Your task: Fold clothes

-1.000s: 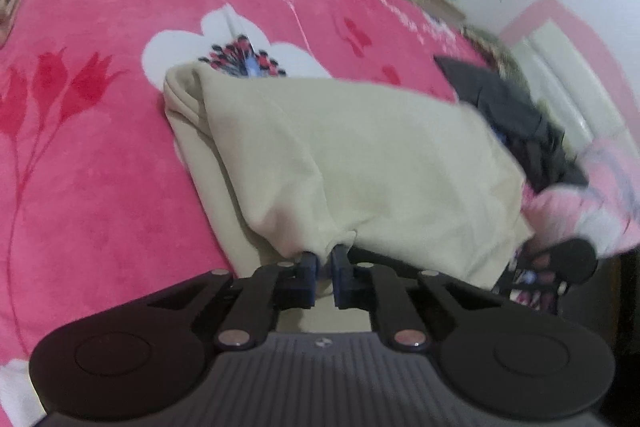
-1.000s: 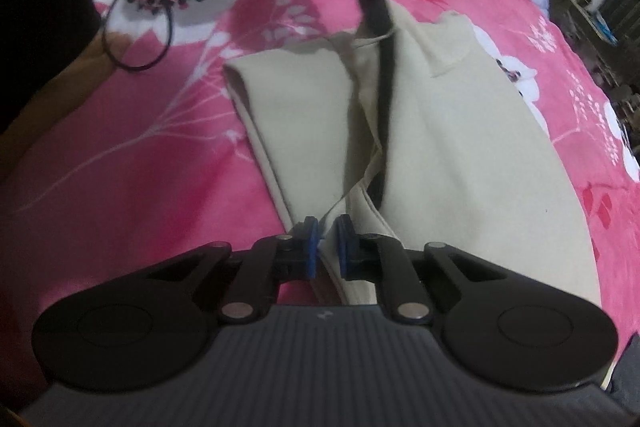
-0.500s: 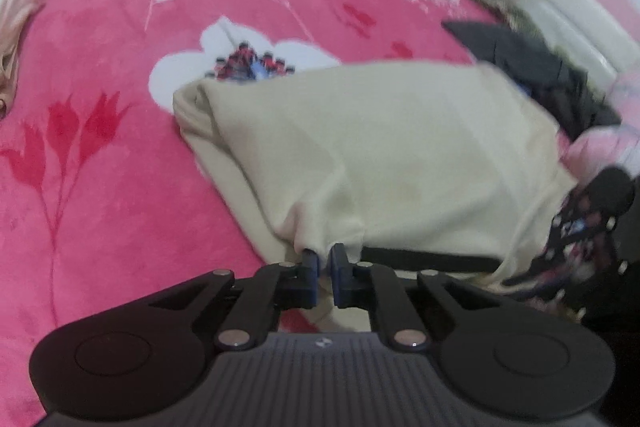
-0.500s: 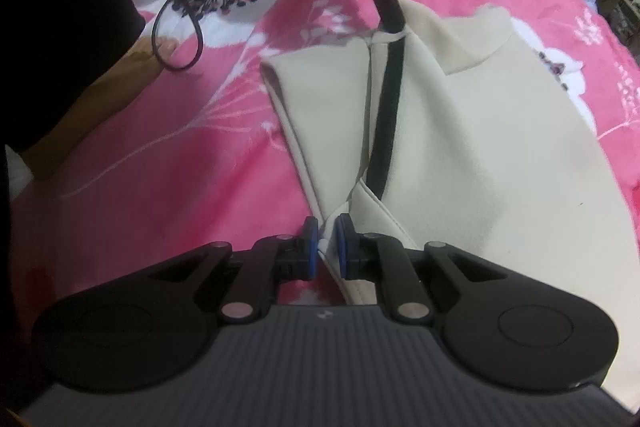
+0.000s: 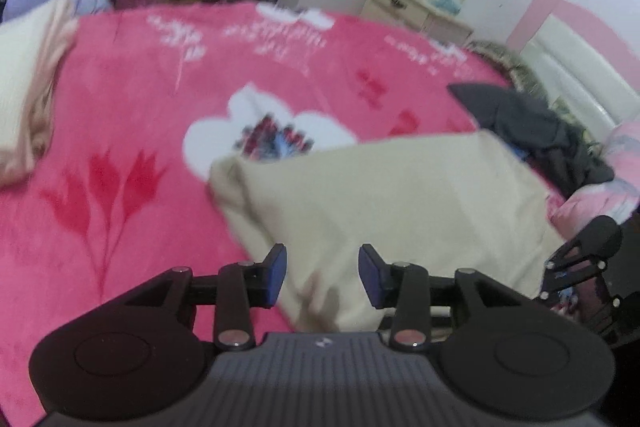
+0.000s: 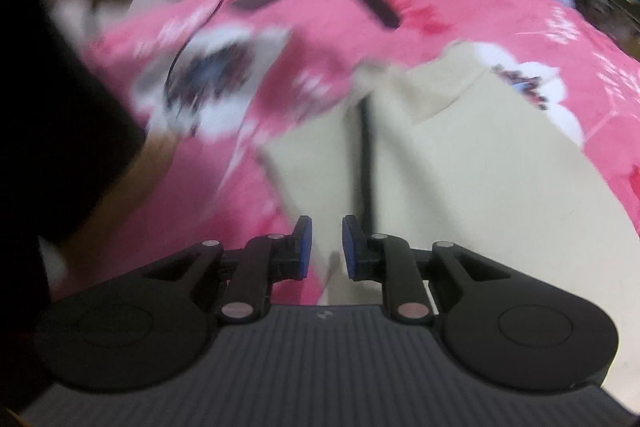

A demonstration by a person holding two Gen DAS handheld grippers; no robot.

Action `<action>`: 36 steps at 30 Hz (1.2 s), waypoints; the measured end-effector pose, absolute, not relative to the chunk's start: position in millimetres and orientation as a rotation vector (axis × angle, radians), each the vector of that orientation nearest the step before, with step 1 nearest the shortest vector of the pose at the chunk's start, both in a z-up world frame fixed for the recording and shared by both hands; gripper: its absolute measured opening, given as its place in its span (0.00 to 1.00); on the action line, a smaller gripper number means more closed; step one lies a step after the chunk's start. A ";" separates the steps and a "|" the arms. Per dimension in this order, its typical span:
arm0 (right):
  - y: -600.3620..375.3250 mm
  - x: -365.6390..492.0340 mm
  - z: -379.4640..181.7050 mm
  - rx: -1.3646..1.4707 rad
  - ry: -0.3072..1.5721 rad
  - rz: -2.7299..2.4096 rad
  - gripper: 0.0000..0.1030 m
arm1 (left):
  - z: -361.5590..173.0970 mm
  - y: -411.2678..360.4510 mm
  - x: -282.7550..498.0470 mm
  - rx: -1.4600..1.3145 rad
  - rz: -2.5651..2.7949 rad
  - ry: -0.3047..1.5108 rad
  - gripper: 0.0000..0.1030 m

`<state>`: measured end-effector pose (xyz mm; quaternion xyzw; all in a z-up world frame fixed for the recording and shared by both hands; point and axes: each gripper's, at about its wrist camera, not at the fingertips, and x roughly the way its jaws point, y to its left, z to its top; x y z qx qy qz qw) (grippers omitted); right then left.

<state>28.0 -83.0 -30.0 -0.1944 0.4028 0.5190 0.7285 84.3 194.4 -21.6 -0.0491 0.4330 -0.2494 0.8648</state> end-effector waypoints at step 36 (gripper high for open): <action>-72.2 22.7 -83.5 -0.461 0.859 1.014 0.19 | -96.8 181.8 137.7 -0.203 -0.362 0.838 0.10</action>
